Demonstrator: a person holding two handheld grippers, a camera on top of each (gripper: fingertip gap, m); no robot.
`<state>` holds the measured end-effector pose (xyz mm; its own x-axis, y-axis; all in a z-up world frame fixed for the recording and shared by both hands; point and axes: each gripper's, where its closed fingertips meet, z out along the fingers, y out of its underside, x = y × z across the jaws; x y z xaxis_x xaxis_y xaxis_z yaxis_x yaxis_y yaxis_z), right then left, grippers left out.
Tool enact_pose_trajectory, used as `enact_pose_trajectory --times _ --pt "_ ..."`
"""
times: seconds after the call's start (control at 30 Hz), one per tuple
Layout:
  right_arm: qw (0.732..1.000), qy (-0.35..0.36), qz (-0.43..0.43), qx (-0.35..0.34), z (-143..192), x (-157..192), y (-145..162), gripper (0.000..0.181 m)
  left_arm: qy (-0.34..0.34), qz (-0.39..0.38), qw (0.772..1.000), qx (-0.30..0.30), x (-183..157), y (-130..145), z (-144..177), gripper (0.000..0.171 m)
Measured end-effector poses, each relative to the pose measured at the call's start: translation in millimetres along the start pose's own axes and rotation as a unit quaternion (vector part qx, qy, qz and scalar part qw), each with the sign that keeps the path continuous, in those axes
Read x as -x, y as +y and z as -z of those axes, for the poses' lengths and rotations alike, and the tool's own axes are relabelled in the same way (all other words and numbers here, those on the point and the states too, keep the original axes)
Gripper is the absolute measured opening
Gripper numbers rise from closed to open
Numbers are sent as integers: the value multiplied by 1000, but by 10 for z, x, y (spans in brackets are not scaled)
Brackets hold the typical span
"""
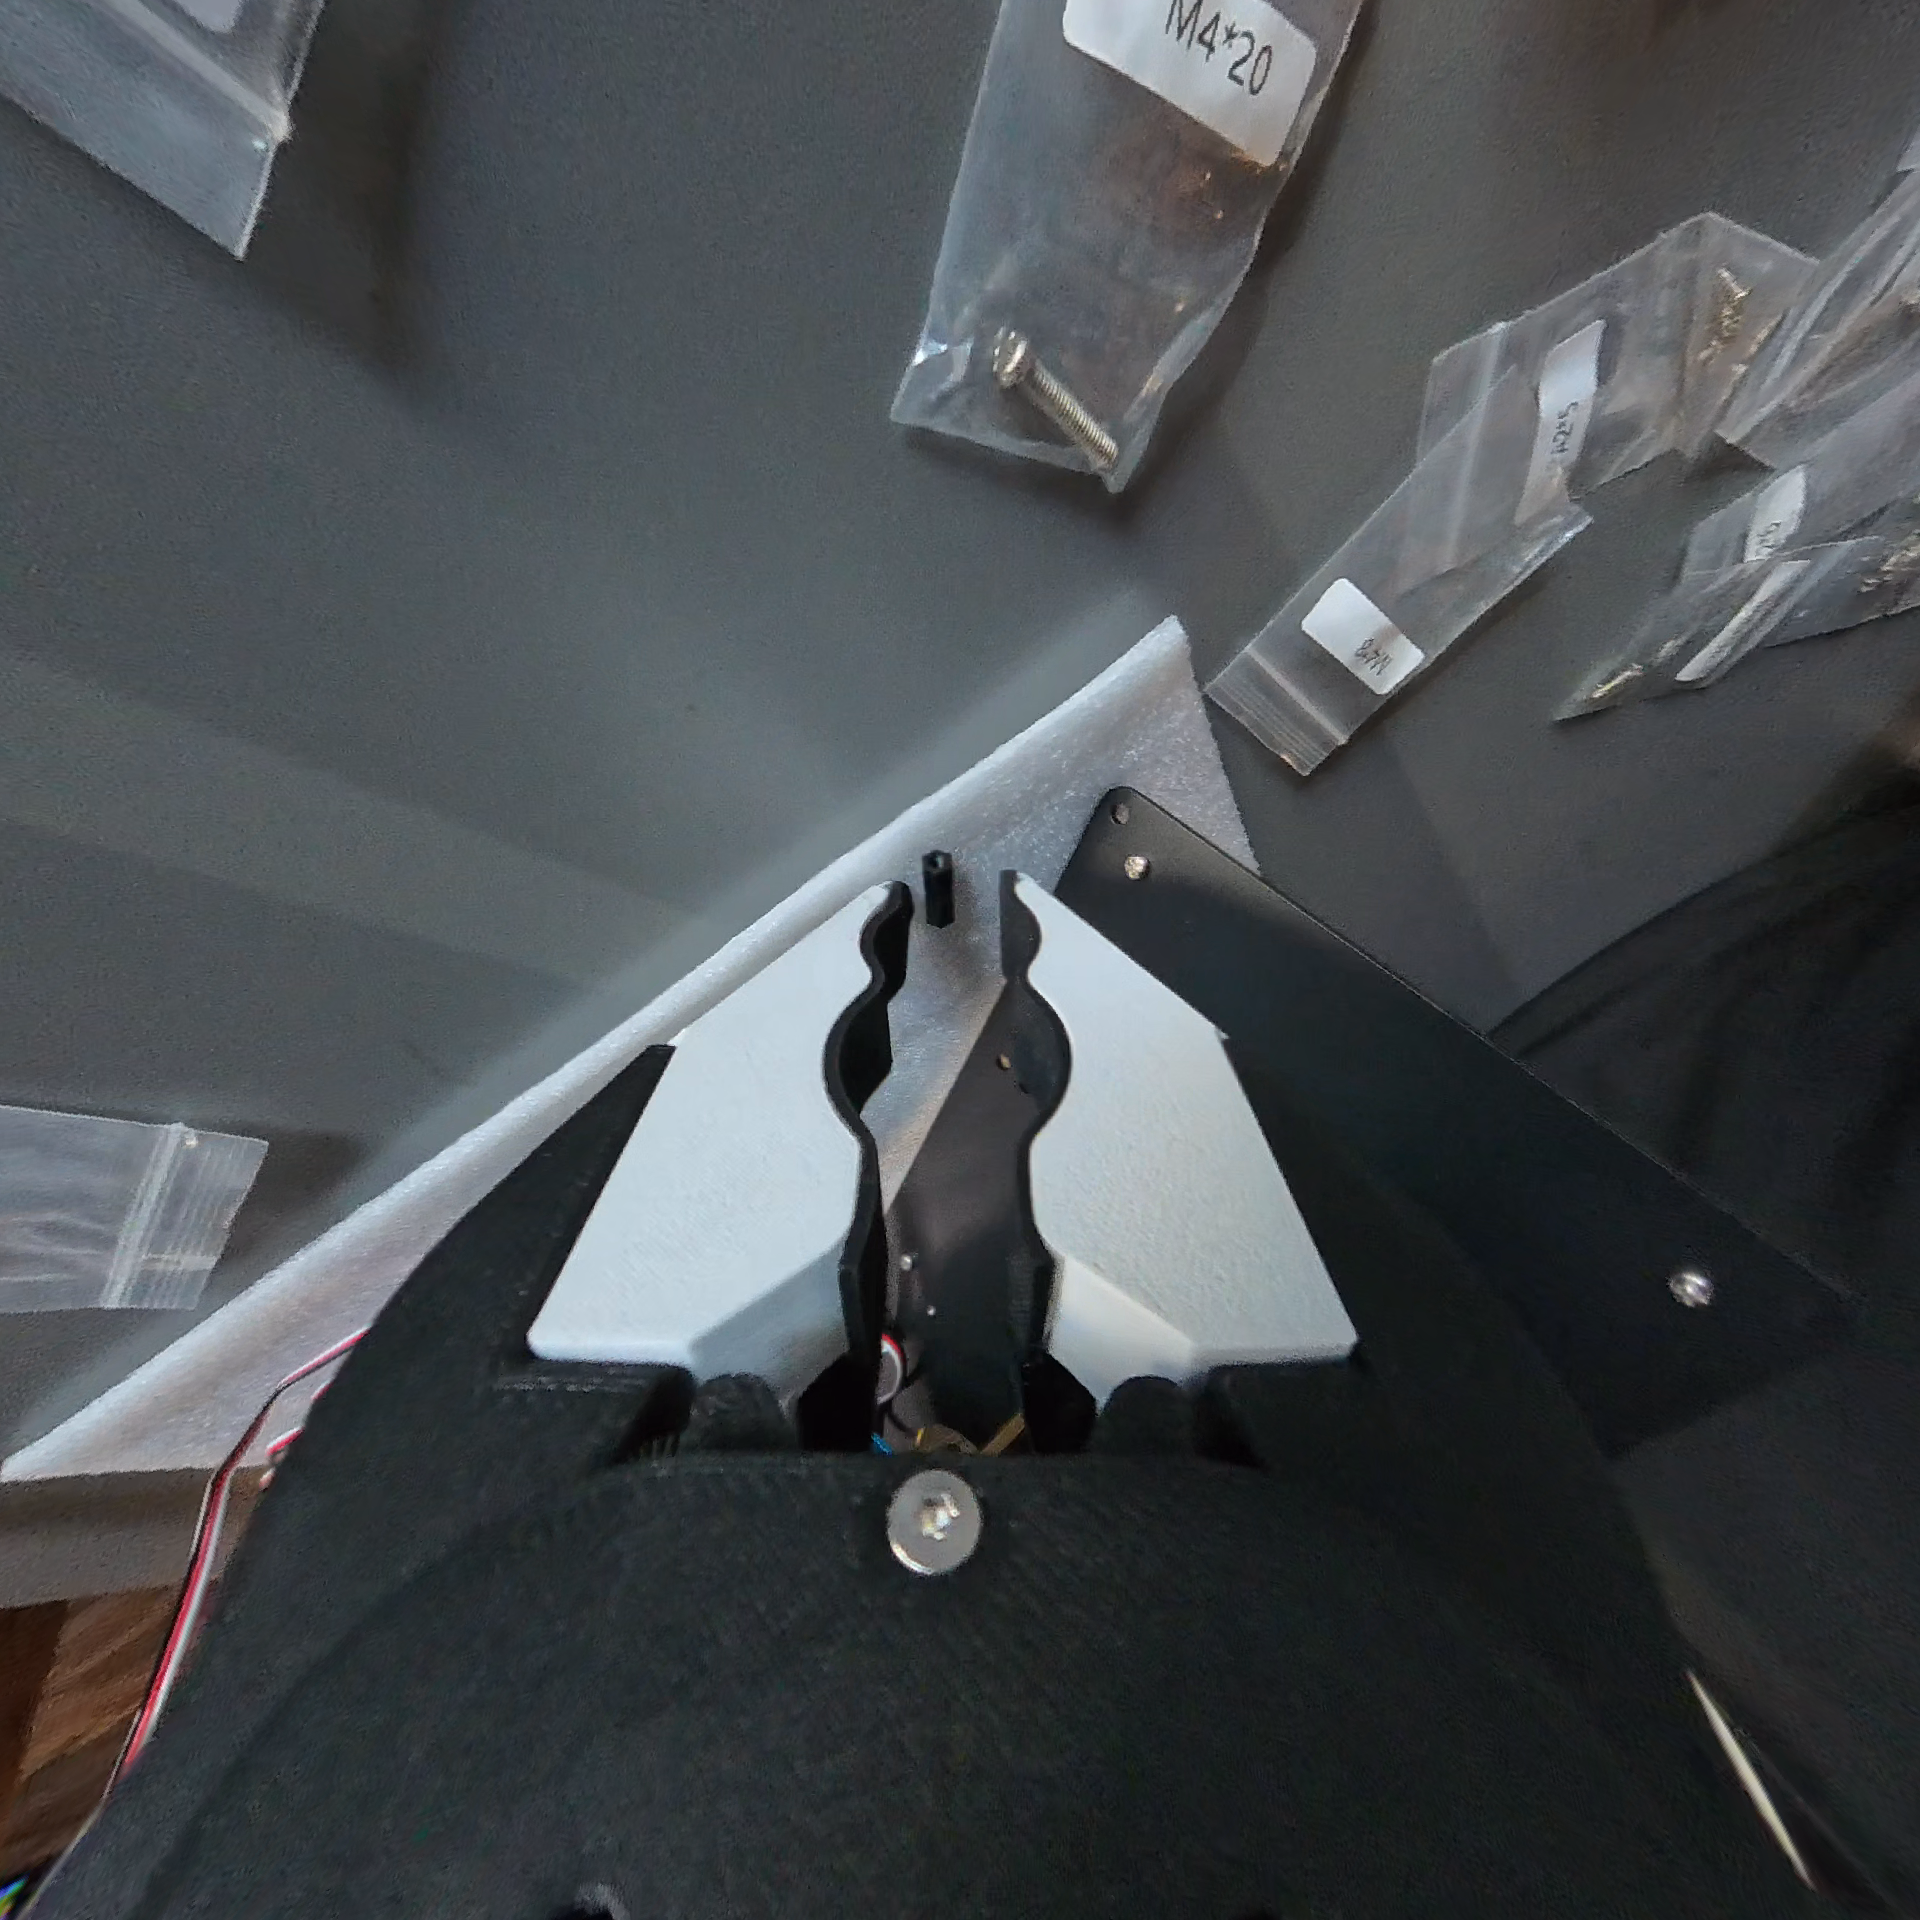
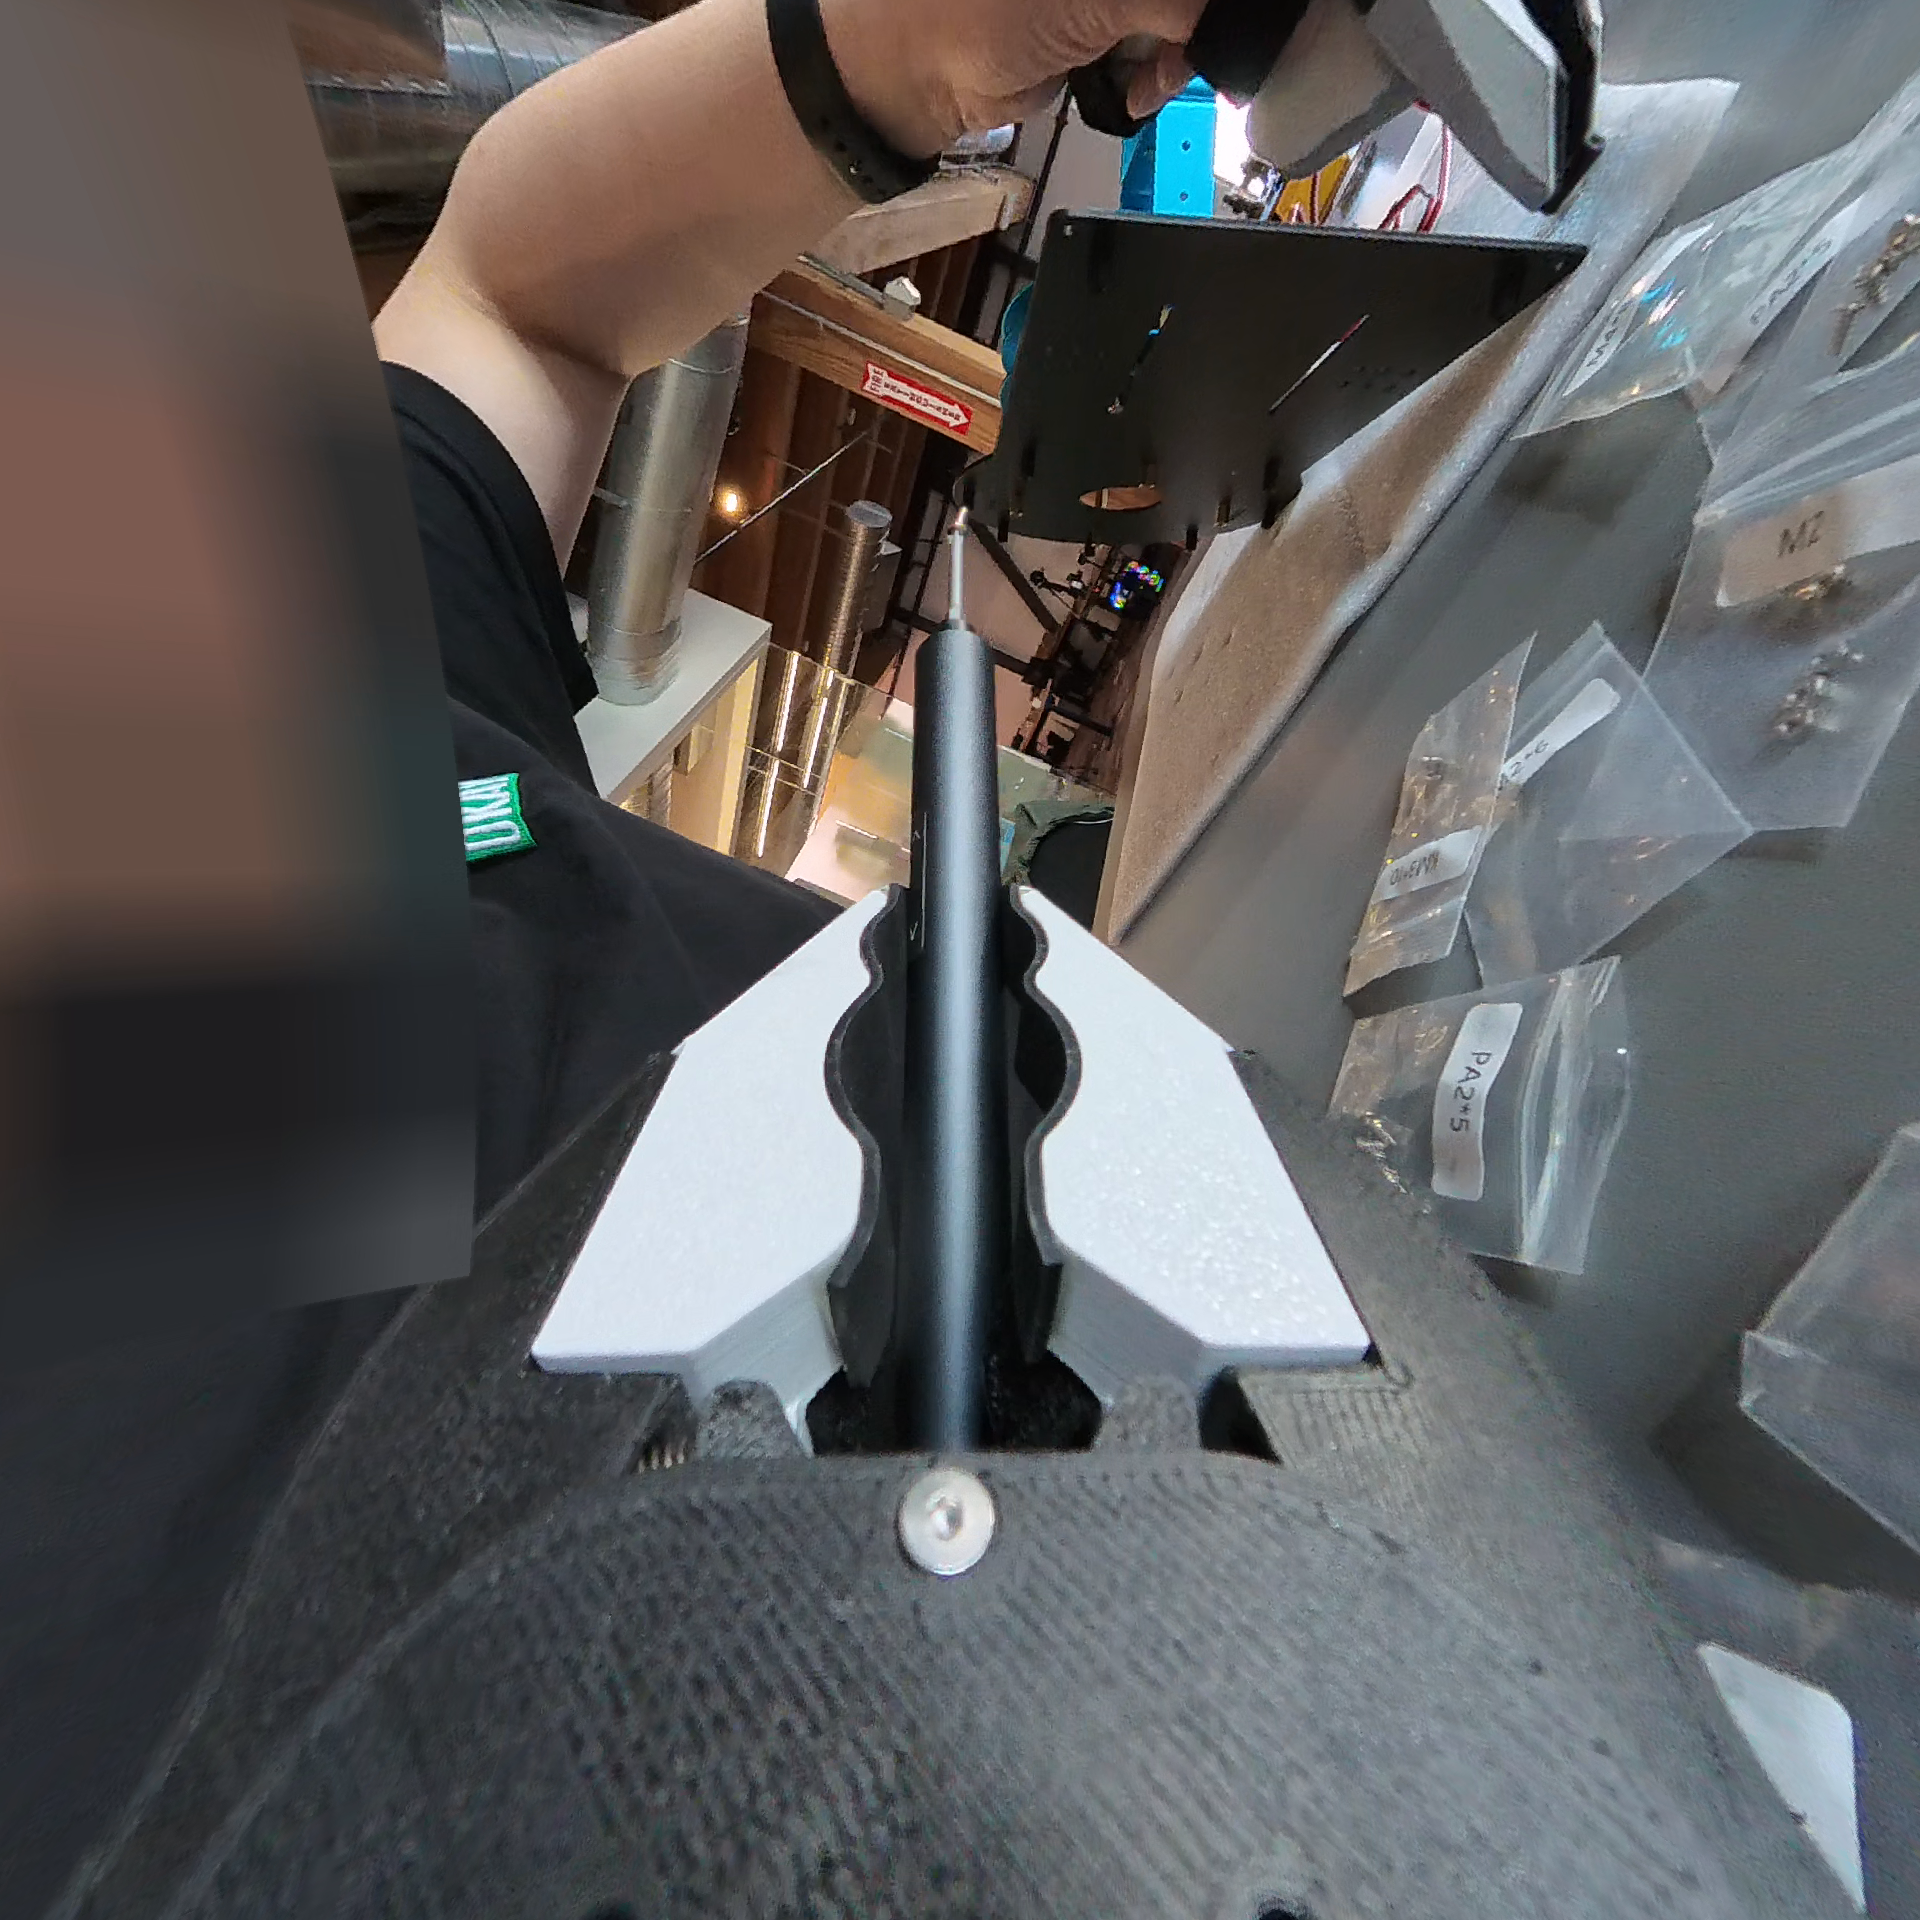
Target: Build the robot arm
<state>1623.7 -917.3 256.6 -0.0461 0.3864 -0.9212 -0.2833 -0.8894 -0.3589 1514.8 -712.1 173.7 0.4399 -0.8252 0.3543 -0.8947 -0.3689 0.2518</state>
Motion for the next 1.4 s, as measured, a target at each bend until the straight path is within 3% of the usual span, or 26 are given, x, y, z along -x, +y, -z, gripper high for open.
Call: enact_pose_trajectory --times 0.17,0.3,0.43,0.5,0.53,0.67,0.73,0.8,0.87,0.93,1.0,1.07,1.13,1.23,1.3,1.33,1.4 --pt "1000 -6 2 5 -7 31 22 16 -33 13 999 20 67 12 -5 4" --pt "1000 -7 2 5 -9 36 28 16 33 134 990 -37 52 16 64 4" --pt "1000 -10 2 7 -20 45 37 16 134 288 941 -115 91 43 121 4" --pt "1000 -11 3 10 -28 49 44 16 179 334 917 -124 71 58 108 12" --pt "1000 -11 4 10 -31 49 46 16 183 336 916 -119 67 85 93 15" --pt "1000 -11 6 13 -44 42 52 16 114 243 957 -112 107 122 174 24" --pt "1000 -10 6 13 -51 34 57 16 54 131 982 -124 126 50 312 23" --pt "1000 -7 6 14 -54 23 63 16 -24 -15 988 -149 136 -90 508 18" --pt "1000 -6 8 15 -54 18 63 16 -110 -173 962 -179 82 -244 714 18" --pt "1000 -1 10 14 -49 9 60 17 -196 -288 912 -217 26 -366 872 32" --pt "1000 4 10 12 -39 -11 54 17 -217 -366 875 -232 -83 -369 860 38" --pt "1000 5 9 10 -34 -20 49 16 -199 -415 870 -179 -109 -217 662 44" --pt "1000 5 7 11 -42 -25 56 16 -212 -473 846 -127 -31 -96 513 37" --pt "1000 9 10 19 -61 -41 85 16 -266 -584 760 -102 20 -108 461 15" --pt "1000 11 6 20 -64 -64 89 16 -276 -639 713 -83 -4 -109 414 16" --pt "1000 12 3 18 -63 -79 85 16 -273 -664 694 -52 26 -52 363 18" --pt "1000 11 0 18 -64 -73 87 16 -289 -715 637 2 138 30 310 23"
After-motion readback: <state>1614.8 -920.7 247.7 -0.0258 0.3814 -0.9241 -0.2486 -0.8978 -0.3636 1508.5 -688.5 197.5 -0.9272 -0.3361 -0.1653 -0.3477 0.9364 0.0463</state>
